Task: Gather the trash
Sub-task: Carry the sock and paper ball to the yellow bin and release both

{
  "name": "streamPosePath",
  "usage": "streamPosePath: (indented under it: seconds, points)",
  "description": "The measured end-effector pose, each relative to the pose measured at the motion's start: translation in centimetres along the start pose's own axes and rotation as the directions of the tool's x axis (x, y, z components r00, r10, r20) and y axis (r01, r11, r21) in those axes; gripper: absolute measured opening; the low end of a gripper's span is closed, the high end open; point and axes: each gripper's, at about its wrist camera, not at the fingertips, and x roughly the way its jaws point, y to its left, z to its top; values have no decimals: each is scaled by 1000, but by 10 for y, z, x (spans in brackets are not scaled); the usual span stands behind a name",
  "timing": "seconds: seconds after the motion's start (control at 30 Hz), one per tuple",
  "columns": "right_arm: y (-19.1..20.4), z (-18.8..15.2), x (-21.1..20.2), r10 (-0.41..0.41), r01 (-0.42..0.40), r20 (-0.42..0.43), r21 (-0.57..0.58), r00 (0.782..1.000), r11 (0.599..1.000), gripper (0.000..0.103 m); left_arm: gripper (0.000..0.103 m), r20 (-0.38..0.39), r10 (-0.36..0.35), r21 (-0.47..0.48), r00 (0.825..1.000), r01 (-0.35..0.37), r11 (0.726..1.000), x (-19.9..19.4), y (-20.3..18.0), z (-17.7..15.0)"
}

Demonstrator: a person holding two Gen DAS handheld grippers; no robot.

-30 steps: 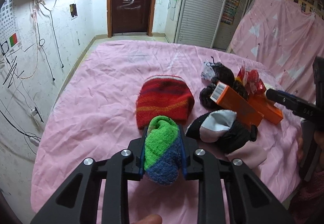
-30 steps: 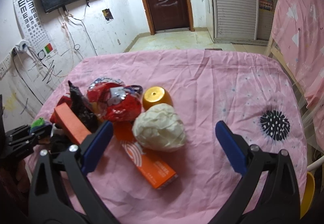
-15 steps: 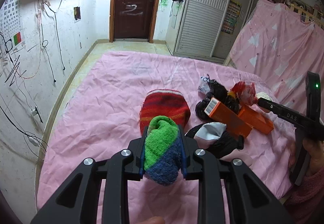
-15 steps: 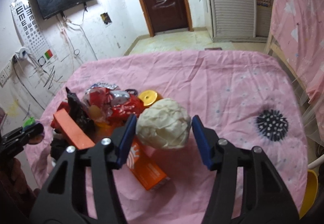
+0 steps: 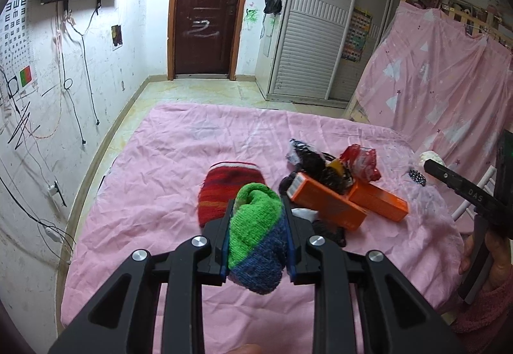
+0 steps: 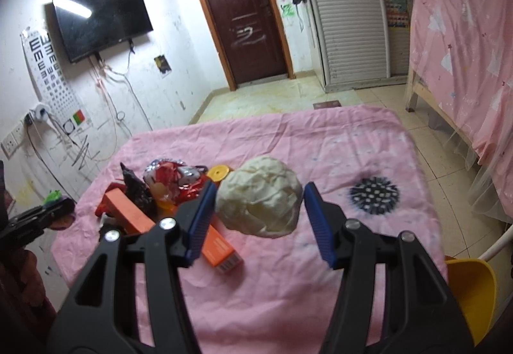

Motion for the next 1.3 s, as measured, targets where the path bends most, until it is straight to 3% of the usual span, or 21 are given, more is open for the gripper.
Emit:
streamPosePath:
  seconds: [0.33,0.67,1.0,1.3]
  points:
    - [-43,-13,-48,-55,51,79,59,995,997,54,19,15,-37,65,999,36,997,-9,-42,6]
    - [-112,-34,-109,-202,181,122,159,972,970,55,19,10,-117,162,993,114,980,-10,-109,14]
    - [-157,-46,-149,-283,241,162,238,945,941,55,19,-37,-193,281,981,195,940,-8,-188,6]
    - [-183,-56,-168,-309,260,151,276,939,925,55,19,-127,-280,344,952,307,887,-3,-249,-8]
